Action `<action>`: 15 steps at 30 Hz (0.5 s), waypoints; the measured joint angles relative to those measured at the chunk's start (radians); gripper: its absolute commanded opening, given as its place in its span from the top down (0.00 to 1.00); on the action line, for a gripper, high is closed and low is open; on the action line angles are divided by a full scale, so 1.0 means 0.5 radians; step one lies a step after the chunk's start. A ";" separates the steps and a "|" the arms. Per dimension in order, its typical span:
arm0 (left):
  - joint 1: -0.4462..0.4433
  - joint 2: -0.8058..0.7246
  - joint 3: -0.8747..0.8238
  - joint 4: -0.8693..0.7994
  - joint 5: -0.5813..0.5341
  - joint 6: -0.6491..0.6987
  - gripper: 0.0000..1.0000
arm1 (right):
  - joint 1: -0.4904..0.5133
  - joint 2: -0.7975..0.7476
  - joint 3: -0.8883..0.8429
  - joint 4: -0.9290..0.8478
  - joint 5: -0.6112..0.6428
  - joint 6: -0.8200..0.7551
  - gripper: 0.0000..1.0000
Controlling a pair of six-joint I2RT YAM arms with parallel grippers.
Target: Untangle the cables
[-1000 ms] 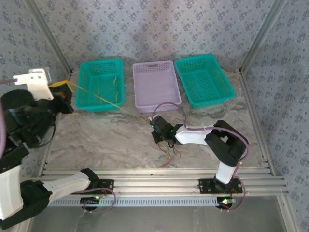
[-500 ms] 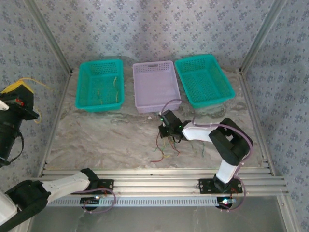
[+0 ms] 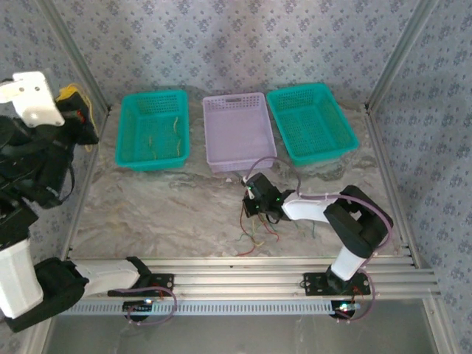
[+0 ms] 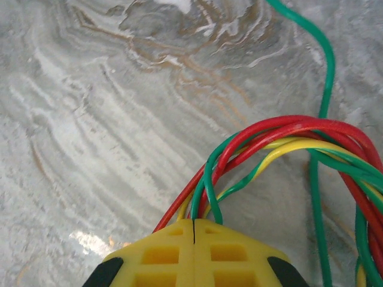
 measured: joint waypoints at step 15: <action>0.098 0.341 -0.032 0.575 0.019 0.470 1.00 | 0.016 -0.032 -0.019 -0.010 -0.015 -0.046 1.00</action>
